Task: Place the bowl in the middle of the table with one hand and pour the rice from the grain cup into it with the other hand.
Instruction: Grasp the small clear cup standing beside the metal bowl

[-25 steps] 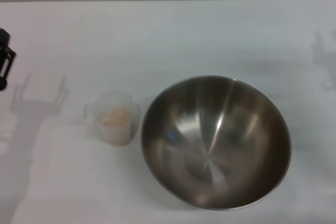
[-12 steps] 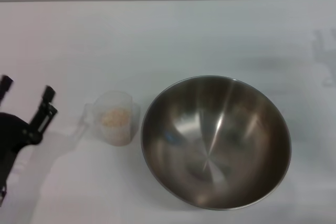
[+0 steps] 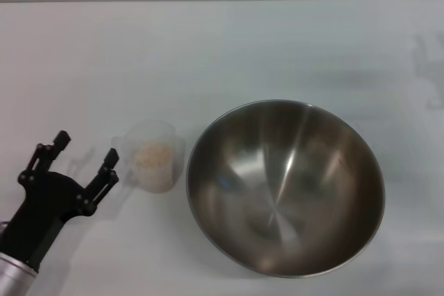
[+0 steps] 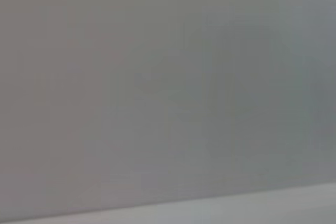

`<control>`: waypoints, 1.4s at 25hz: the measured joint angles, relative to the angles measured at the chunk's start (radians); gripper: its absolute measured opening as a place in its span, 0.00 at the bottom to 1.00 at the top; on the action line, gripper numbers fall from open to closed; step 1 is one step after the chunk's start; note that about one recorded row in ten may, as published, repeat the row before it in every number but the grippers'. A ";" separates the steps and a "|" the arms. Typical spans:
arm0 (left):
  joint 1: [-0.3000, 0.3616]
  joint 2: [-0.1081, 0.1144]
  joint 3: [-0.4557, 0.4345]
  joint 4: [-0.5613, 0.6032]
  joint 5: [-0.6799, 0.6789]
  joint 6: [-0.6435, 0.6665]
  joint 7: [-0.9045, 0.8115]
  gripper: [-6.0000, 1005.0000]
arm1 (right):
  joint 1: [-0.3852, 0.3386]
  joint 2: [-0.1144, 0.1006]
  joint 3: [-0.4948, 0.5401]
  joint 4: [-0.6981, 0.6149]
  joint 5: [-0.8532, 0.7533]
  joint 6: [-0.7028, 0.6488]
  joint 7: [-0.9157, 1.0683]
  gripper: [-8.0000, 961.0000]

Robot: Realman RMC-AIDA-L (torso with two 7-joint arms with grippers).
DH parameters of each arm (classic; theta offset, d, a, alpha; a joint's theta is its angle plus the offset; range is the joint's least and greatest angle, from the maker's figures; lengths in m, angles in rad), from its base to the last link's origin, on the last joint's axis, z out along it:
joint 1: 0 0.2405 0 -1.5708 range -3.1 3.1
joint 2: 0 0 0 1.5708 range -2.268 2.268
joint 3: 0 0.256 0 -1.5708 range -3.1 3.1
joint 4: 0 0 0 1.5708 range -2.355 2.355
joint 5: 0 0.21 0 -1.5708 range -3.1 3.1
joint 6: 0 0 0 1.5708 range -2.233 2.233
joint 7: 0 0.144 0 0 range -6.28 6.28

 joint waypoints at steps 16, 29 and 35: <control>-0.048 -0.002 -0.002 0.001 -0.005 -0.123 0.013 0.78 | 0.015 -0.010 0.000 0.011 0.000 -0.024 -0.013 0.46; -0.103 -0.001 -0.031 0.007 -0.008 -0.173 0.028 0.78 | 0.022 -0.010 0.000 0.011 0.001 -0.021 -0.014 0.46; -0.125 0.002 -0.031 0.011 -0.008 -0.196 0.028 0.77 | 0.025 -0.010 0.000 0.011 0.004 -0.018 -0.014 0.46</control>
